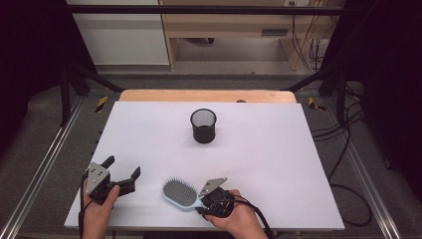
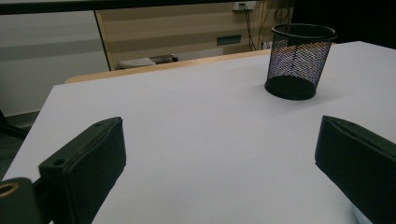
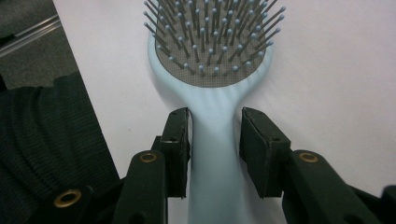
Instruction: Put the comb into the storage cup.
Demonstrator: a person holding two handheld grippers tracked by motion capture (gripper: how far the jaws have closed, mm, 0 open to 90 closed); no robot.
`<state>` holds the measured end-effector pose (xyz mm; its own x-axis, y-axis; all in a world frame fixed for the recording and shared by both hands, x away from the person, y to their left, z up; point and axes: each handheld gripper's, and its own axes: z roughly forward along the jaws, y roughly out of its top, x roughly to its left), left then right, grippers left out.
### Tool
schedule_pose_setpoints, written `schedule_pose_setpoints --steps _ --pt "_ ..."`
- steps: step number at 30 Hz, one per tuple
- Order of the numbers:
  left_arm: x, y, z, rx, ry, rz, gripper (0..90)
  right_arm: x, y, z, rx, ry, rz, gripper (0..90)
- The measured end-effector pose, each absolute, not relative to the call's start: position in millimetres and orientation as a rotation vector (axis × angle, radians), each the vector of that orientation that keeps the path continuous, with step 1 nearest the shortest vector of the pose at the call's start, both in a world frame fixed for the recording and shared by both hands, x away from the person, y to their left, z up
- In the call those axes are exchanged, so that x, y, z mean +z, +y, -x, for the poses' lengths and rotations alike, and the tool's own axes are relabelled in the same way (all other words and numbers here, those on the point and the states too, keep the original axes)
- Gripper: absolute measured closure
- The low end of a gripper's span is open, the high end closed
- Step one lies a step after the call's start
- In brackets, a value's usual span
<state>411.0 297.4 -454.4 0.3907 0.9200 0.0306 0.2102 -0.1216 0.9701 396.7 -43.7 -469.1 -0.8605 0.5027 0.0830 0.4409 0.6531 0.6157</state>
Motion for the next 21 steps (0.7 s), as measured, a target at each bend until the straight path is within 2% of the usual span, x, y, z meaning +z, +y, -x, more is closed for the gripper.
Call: schedule_pose_setpoints --steps 7,21 --pt "-454.7 297.6 -411.4 0.847 1.033 -1.6 2.0 -467.8 -40.9 -396.1 0.946 2.759 -0.792 68.7" --pt "-454.3 298.3 -411.9 0.85 1.033 -1.597 2.0 -465.2 -36.8 -396.2 0.897 2.77 -0.76 69.5"
